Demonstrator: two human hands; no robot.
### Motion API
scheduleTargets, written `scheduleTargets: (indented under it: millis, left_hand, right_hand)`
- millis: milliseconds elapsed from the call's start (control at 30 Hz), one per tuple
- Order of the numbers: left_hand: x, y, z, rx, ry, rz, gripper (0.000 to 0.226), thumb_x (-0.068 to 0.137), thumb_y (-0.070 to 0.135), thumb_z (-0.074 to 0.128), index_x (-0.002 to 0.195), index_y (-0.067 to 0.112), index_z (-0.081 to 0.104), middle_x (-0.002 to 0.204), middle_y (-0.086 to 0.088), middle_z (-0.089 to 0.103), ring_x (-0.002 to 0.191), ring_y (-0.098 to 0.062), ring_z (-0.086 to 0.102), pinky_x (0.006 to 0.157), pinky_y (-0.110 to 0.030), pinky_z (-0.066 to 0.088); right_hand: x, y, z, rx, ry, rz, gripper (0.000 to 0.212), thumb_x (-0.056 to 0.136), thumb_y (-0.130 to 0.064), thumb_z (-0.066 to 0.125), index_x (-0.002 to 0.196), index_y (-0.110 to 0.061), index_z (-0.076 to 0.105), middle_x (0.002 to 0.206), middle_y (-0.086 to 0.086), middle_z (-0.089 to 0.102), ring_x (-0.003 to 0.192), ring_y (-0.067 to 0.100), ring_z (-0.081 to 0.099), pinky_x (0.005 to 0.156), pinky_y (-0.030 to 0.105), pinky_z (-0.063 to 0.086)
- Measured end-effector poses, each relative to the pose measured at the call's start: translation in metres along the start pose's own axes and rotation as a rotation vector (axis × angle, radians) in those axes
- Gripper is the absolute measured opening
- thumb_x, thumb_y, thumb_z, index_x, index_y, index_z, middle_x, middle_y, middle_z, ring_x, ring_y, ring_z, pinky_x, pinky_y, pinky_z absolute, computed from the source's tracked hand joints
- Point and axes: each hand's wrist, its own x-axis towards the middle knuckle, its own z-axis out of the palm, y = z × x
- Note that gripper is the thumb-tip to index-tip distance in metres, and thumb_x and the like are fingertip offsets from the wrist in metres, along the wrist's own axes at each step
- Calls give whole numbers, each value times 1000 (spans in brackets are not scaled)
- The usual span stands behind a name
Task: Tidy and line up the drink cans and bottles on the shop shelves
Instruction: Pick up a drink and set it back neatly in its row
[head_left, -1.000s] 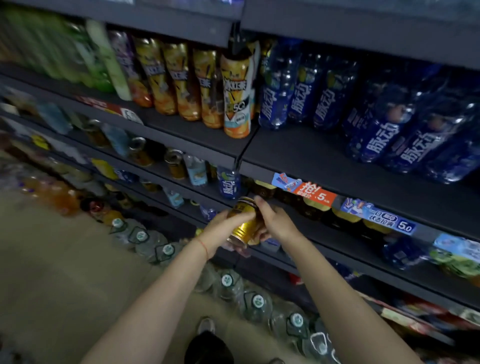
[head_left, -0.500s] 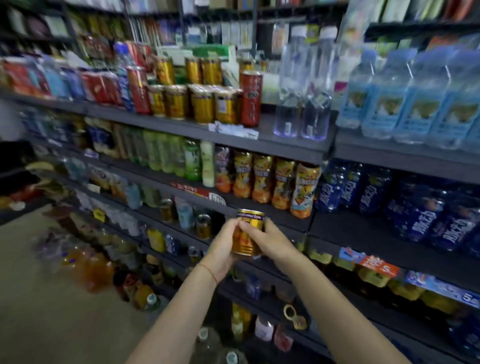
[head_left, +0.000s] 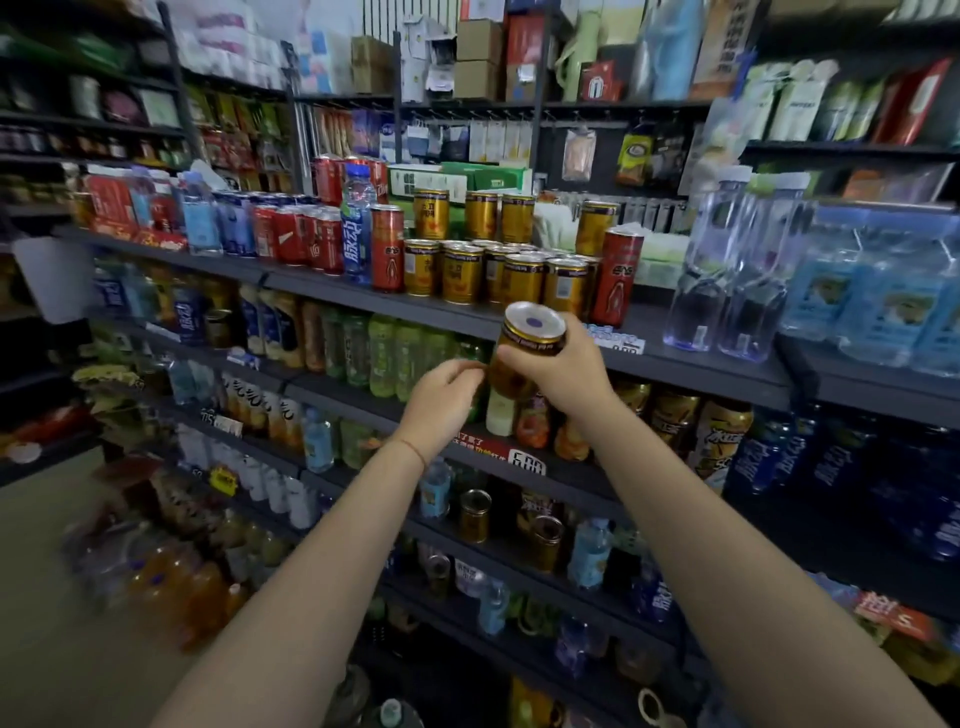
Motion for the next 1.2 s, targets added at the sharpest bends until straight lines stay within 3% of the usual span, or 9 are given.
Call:
scheduleTargets:
  millis: [100, 200, 333, 400, 500, 700, 800, 1000, 1200]
  left_hand:
    - [31, 2, -10, 71, 17, 42, 21, 96, 24, 51, 110, 23, 67, 108, 5, 68, 104, -14, 61, 95, -35, 50]
    - [64, 6, -19, 176, 15, 102, 26, 95, 22, 53, 119, 20, 64, 110, 6, 64, 106, -14, 58, 90, -30, 47]
    - [116, 5, -30, 300, 17, 184, 33, 94, 21, 54, 127, 22, 58, 115, 6, 60, 109, -13, 56, 91, -28, 44]
    - [143, 5, -32, 363, 33, 222, 36, 93, 19, 56, 129, 20, 56, 118, 4, 60, 110, -13, 56, 95, -31, 46]
    - [183, 1, -32, 477, 93, 312, 44, 89, 16, 56, 132, 18, 54, 126, -1, 58, 118, -18, 53, 101, -35, 45]
    - [239, -6, -30, 637, 120, 439, 63, 87, 8, 54, 148, 15, 38, 153, -6, 36, 143, -26, 29, 120, -40, 24]
    - [262, 0, -32, 771, 88, 480, 68, 89, 7, 51, 152, 20, 30, 161, -2, 24, 148, -24, 19, 119, -44, 21]
    - [283, -10, -38, 863, 82, 637, 60, 83, 6, 52, 141, 24, 46, 146, 1, 47, 139, -21, 35, 114, -46, 24]
    - [291, -29, -45, 824, 151, 750, 61, 81, 10, 53, 140, 26, 46, 141, 2, 51, 135, -22, 39, 110, -47, 30]
  right_hand:
    - [36, -11, 13, -84, 22, -63, 51, 73, -31, 85, 111, -21, 54, 92, -18, 57, 86, 1, 58, 66, 14, 43]
    - [76, -8, 25, -135, 37, -124, 63, 71, -36, 86, 121, -20, 51, 101, -12, 59, 97, 11, 58, 77, 24, 45]
    - [126, -5, 33, -246, 44, -209, 62, 73, -42, 83, 118, -21, 45, 102, -8, 58, 96, 15, 58, 75, 27, 44]
    - [149, -4, 39, -391, 69, -251, 63, 74, -52, 78, 116, -22, 43, 98, -7, 56, 97, 22, 59, 84, 39, 47]
    - [179, -1, 47, -597, 92, -298, 69, 75, -62, 71, 121, -19, 43, 104, 2, 58, 107, 29, 55, 99, 46, 36]
    - [217, 20, 57, -852, 30, -323, 76, 70, -75, 64, 120, -19, 51, 120, 3, 55, 120, 27, 45, 102, 46, 31]
    - [227, 22, 58, -943, 27, -279, 84, 69, -82, 57, 123, -18, 54, 126, 5, 51, 125, 27, 42, 107, 50, 30]
    - [231, 16, 62, -1106, -27, -205, 89, 76, -83, 50, 138, -20, 50, 139, 8, 49, 133, 29, 41, 112, 57, 25]
    - [228, 14, 72, -1189, -4, -153, 88, 78, -80, 50, 143, -21, 45, 147, 7, 46, 138, 29, 38, 110, 57, 26]
